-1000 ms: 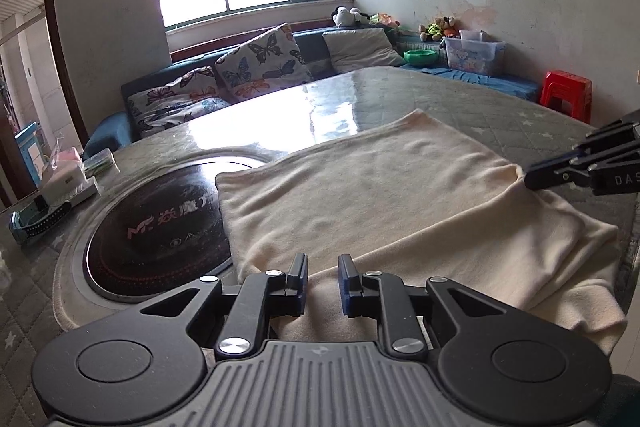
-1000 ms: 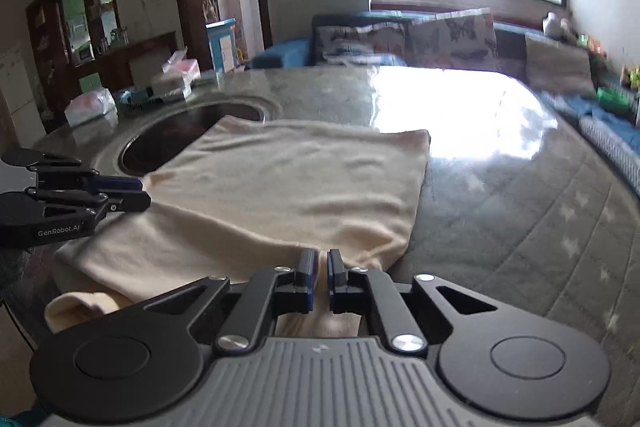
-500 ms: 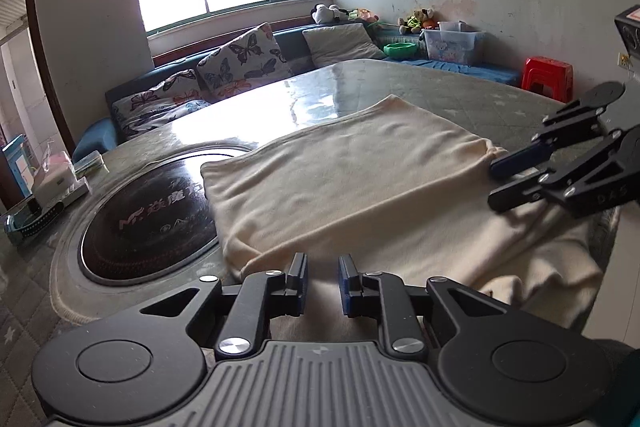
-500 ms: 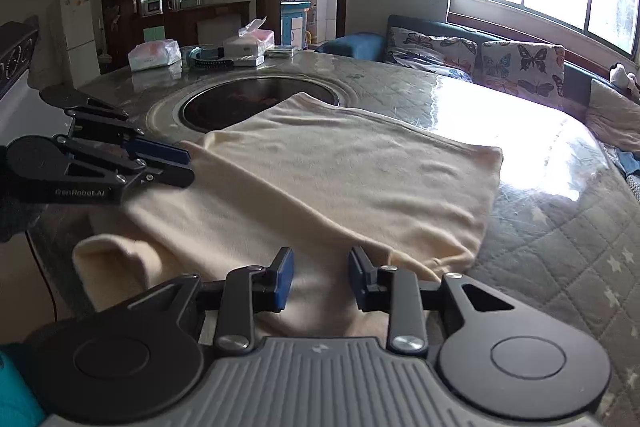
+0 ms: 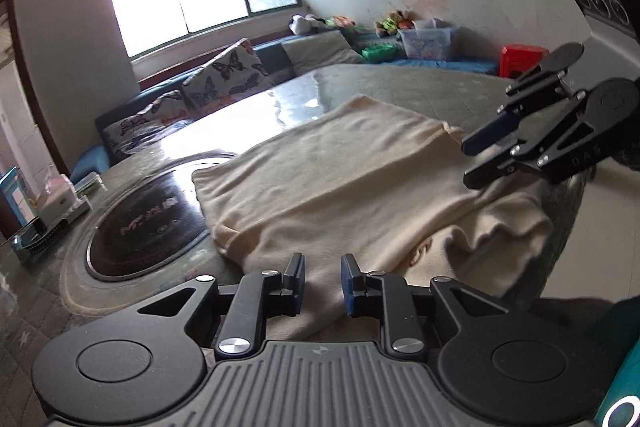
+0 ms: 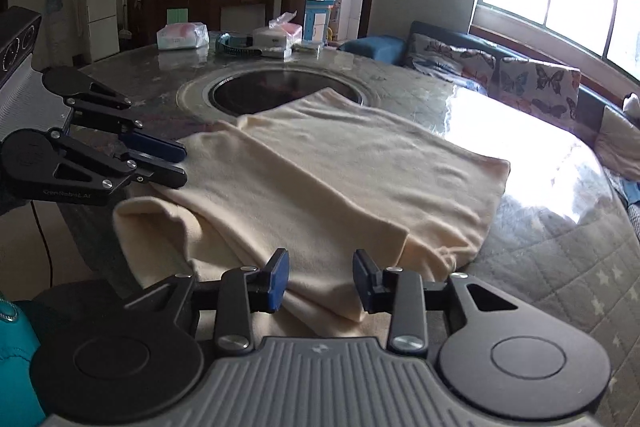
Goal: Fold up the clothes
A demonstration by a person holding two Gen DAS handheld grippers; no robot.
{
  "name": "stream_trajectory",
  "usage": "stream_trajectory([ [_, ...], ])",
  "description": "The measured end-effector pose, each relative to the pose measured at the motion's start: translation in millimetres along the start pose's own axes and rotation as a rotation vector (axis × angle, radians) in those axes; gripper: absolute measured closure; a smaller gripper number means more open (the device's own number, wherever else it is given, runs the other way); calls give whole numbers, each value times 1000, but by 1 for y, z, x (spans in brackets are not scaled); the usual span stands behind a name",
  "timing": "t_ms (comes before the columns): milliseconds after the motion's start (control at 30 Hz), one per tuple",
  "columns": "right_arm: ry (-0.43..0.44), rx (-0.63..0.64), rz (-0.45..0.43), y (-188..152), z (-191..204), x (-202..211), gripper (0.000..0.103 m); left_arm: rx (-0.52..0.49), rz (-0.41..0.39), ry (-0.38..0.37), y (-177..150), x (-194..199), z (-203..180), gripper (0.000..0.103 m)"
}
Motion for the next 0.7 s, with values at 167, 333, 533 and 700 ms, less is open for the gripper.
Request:
stream_trajectory([
  [167,52,-2,-32,14,6,-6,68,81,8,12,-8,5,12,81],
  [333,67,-10,9,9,6,-21,68,96,43,10,-25,8,15,80],
  [533,66,-75,24,-4,-7,-8,68,-10,42,-15,-28,24,6,80],
  [700,71,-127,34,-12,-17,1,68,-131,26,-64,-30,31,-13,75],
])
Point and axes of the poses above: each gripper's, at about its wrist camera, not at the fingertips, and x roughly against the way its jaws point, z to its left, y to its top, the point moved 5 cm from there along -x, roughly the way its jaws point, and after that the axes turned 7 degrees about z, right-handed, at the moved point
